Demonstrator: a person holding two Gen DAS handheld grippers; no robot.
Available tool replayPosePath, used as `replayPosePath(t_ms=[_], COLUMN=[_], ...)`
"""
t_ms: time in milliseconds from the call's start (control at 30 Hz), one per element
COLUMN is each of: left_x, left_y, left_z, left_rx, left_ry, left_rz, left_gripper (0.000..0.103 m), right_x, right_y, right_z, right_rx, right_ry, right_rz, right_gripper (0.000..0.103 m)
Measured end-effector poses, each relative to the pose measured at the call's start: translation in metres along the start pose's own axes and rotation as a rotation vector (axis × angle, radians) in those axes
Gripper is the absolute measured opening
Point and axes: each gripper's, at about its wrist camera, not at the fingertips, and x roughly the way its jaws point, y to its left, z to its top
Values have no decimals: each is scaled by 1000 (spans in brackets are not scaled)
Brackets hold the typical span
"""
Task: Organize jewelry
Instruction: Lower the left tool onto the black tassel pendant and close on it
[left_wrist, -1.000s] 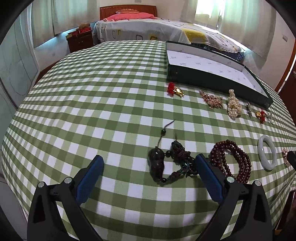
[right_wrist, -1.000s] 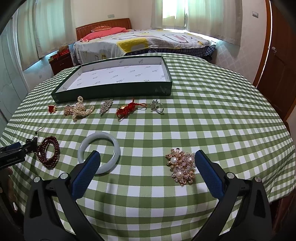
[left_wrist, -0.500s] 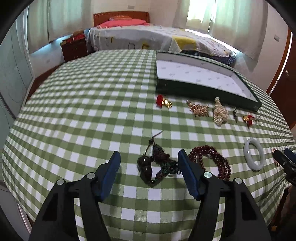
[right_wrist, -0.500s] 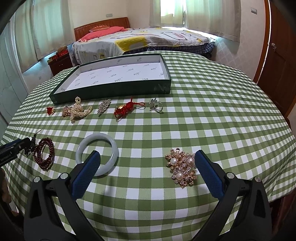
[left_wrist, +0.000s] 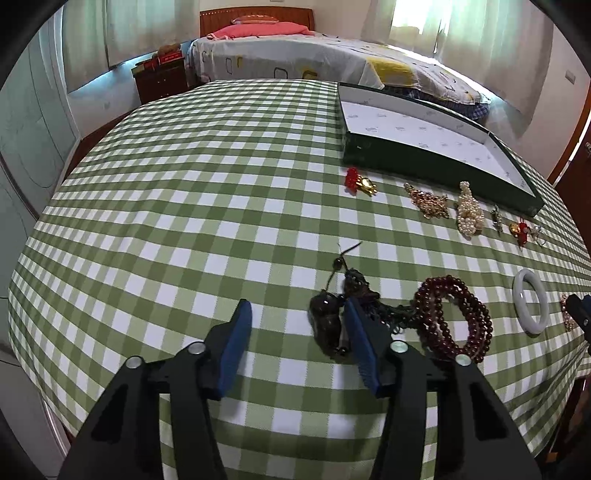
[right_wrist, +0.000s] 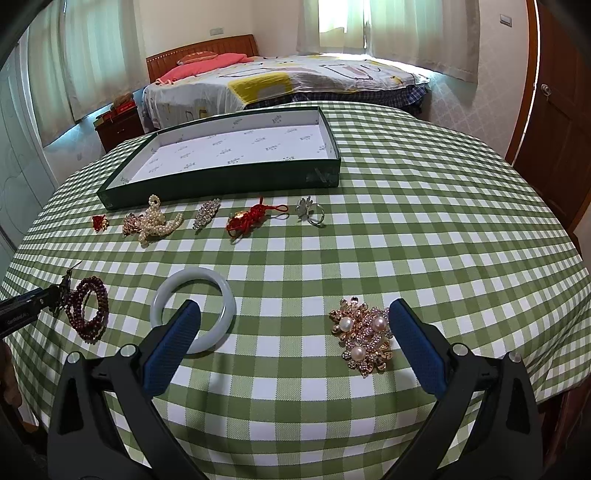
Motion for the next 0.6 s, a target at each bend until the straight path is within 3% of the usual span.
replayPosePath(t_ms=[67, 200, 367, 433, 500, 600], left_x=[-1, -2, -1, 0, -1, -1], left_y=[3, 1, -6, -7, -6, -2], left_z=[0, -1, -1, -2, -2, -1], left_rx=[-12, 1, 42, 53, 63, 50], left_ry=[-3, 0, -13, -18, -21, -19], left_rz=[-16, -36, -9, 13, 28, 18], left_gripper=[41, 41, 41, 34, 21, 18], right_x=[0, 0, 0, -1, 0, 0], right_y=[0, -1, -2, -2, -2, -2], right_z=[0, 1, 1, 1, 1, 1], right_rx=[2, 5, 2, 2, 3, 2], right_ry=[-1, 0, 0, -1, -1, 1], right_rz=[-1, -3, -4, -4, -4, -5], right_gripper=[99, 99, 99, 99, 99, 99])
